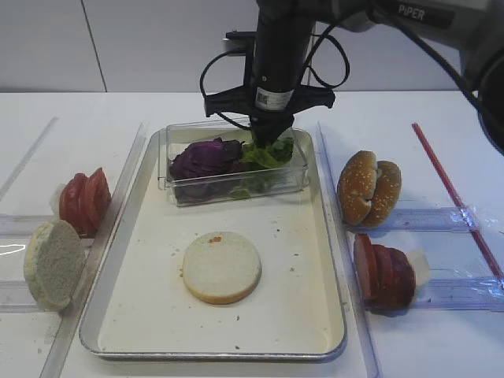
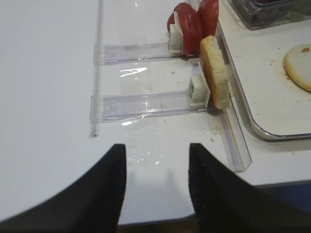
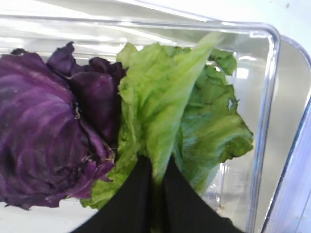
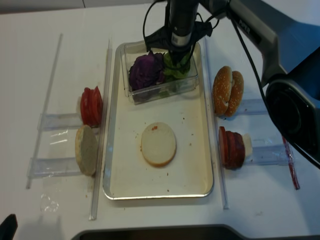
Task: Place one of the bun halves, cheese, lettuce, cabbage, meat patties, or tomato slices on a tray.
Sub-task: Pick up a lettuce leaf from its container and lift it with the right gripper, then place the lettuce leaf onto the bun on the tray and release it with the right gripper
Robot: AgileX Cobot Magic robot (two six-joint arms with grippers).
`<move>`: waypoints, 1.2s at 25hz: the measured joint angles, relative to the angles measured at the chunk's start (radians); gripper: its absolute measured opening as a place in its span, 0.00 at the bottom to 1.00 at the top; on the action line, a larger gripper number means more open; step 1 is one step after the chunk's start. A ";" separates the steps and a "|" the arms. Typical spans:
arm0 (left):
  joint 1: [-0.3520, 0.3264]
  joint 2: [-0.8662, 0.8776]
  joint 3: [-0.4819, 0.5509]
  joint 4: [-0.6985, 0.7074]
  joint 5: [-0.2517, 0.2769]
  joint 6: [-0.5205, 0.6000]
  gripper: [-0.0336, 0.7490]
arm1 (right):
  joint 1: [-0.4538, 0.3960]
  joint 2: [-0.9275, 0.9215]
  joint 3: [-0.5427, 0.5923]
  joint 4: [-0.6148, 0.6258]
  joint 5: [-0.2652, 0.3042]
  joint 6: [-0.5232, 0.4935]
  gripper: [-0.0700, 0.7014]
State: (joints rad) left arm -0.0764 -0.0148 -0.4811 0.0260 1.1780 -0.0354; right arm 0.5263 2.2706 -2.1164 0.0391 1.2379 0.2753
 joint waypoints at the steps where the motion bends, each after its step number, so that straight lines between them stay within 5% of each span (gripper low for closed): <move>1: 0.000 0.000 0.000 0.000 0.000 0.000 0.42 | 0.000 -0.004 0.000 0.001 0.000 0.000 0.16; 30: 0.000 0.000 0.000 0.000 0.000 0.000 0.42 | 0.000 -0.198 0.000 0.022 0.010 0.021 0.16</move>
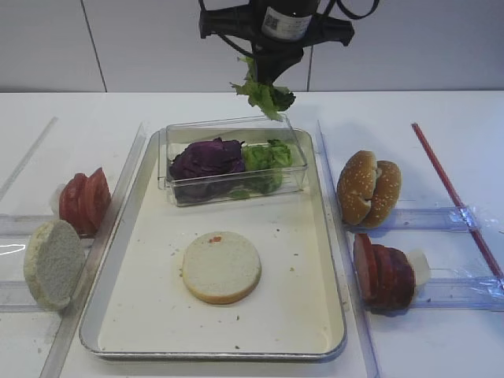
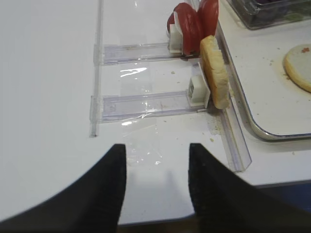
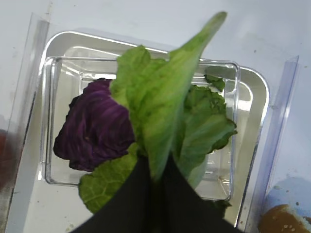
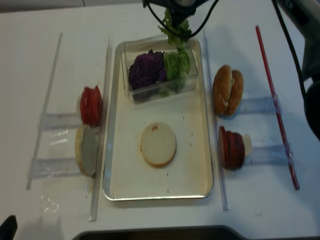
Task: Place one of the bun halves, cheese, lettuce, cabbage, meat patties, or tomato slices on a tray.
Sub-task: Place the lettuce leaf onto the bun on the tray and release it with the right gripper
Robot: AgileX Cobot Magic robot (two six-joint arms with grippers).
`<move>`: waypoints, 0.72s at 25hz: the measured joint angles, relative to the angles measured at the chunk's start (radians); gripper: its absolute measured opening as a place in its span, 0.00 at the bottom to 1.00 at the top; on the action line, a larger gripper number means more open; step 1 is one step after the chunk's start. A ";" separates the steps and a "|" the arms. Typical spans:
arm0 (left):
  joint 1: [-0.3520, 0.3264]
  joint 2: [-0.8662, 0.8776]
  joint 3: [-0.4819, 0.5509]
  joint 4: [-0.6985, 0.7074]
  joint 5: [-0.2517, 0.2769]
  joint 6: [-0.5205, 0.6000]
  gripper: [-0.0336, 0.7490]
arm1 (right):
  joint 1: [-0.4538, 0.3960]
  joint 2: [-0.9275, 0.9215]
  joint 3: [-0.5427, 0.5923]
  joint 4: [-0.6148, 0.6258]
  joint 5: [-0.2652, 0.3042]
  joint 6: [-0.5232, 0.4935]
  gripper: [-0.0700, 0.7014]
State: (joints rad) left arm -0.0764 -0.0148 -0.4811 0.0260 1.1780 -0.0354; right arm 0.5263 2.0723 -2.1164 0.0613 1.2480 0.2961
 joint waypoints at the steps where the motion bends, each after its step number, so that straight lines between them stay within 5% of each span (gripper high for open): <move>1: 0.000 0.000 0.000 0.000 0.000 0.000 0.42 | 0.000 -0.009 0.000 0.003 0.002 0.000 0.16; 12: 0.000 0.000 0.000 0.000 0.000 0.000 0.42 | 0.000 -0.116 0.007 0.054 0.008 0.000 0.16; 18: 0.000 0.000 0.000 0.000 0.000 0.000 0.42 | 0.000 -0.198 0.126 0.066 0.010 0.000 0.16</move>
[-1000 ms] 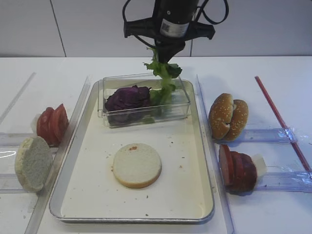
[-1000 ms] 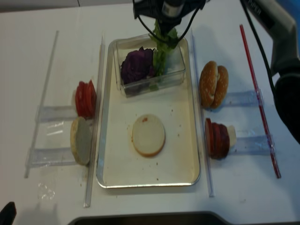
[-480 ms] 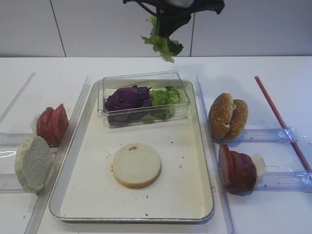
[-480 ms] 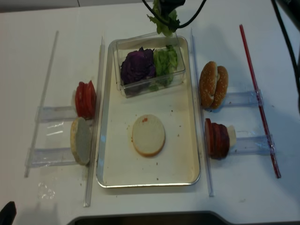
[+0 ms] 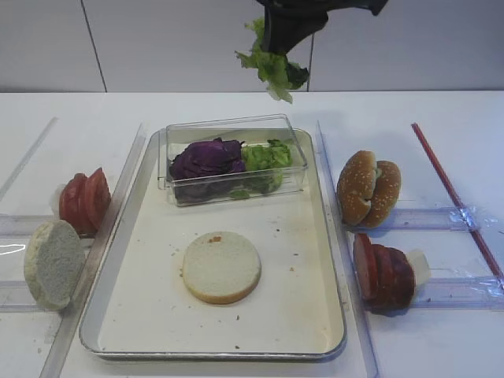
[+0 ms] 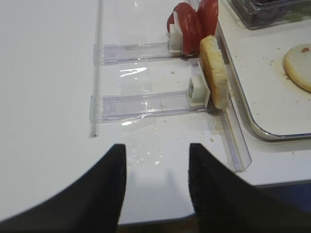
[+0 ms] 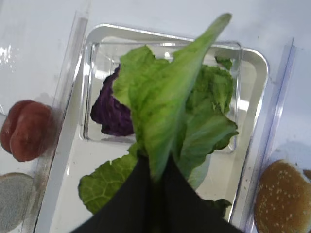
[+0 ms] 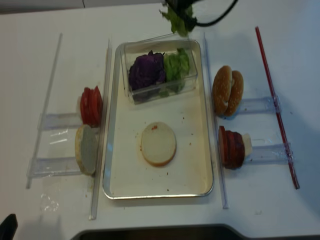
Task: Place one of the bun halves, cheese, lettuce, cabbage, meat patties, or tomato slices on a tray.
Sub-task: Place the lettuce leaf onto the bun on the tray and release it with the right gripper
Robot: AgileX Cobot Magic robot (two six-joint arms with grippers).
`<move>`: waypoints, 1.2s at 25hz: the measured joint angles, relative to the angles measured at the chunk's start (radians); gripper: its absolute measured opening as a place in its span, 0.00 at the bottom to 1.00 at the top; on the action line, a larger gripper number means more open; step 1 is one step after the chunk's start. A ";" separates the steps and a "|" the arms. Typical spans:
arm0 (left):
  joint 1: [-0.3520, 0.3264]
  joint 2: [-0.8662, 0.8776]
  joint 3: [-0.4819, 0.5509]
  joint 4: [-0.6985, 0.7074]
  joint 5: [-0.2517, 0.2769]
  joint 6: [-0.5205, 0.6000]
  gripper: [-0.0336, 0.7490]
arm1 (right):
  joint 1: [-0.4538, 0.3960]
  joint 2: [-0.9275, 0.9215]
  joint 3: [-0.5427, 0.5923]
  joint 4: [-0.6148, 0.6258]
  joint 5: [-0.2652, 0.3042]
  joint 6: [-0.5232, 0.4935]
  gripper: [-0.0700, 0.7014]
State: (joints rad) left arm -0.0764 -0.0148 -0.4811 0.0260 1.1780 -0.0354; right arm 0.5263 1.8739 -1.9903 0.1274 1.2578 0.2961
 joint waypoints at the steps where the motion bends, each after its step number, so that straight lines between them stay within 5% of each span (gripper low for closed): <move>1: 0.000 0.000 0.000 0.000 0.000 0.000 0.42 | 0.000 -0.018 0.032 0.006 0.000 0.001 0.16; 7: 0.000 0.000 0.000 0.000 0.000 0.000 0.42 | 0.012 -0.134 0.200 0.041 0.000 0.002 0.16; 13: 0.000 0.000 0.000 0.000 0.000 0.000 0.42 | 0.116 -0.200 0.322 0.043 -0.002 0.024 0.16; 20: 0.000 0.000 0.000 0.000 0.000 0.000 0.42 | 0.237 -0.190 0.334 0.018 -0.006 0.065 0.16; 30: 0.000 0.000 0.000 0.000 0.000 0.000 0.42 | 0.246 -0.002 0.334 0.017 -0.017 0.067 0.16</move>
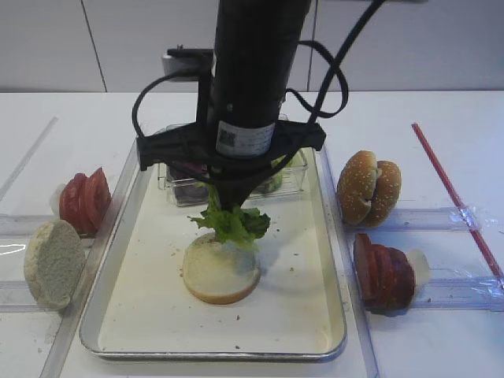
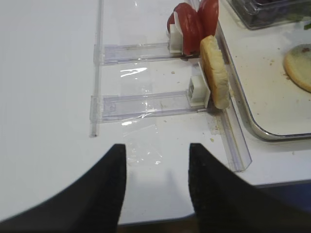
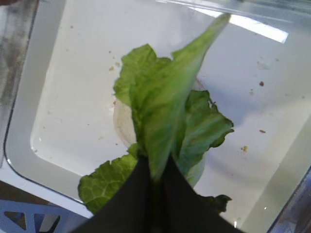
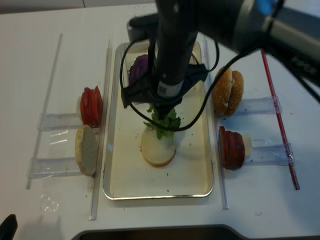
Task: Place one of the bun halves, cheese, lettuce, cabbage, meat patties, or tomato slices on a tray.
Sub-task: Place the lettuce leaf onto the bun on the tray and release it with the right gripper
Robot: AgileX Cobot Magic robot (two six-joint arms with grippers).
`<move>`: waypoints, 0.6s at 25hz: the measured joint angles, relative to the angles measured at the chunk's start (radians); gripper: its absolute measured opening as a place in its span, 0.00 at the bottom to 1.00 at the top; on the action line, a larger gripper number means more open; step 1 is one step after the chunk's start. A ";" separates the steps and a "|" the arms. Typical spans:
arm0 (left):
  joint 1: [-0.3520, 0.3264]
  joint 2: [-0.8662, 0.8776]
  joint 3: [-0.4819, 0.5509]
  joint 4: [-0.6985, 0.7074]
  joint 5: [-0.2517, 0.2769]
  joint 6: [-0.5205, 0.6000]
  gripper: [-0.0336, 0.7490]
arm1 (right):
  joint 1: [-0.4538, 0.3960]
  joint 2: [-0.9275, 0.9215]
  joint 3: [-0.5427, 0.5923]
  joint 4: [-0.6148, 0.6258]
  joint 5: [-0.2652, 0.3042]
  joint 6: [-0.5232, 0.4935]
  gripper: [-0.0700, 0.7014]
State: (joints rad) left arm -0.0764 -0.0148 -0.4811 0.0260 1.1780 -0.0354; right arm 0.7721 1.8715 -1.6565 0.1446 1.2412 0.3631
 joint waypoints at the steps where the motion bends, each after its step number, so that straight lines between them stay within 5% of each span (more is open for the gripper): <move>1: 0.000 0.000 0.000 0.000 0.000 0.000 0.42 | 0.000 0.015 0.000 0.000 -0.002 0.000 0.16; 15: 0.000 0.000 0.000 0.000 0.000 0.000 0.42 | 0.000 0.142 0.000 0.035 -0.028 0.000 0.16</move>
State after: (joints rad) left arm -0.0764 -0.0148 -0.4811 0.0260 1.1780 -0.0354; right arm 0.7721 2.0135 -1.6565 0.1798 1.2131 0.3631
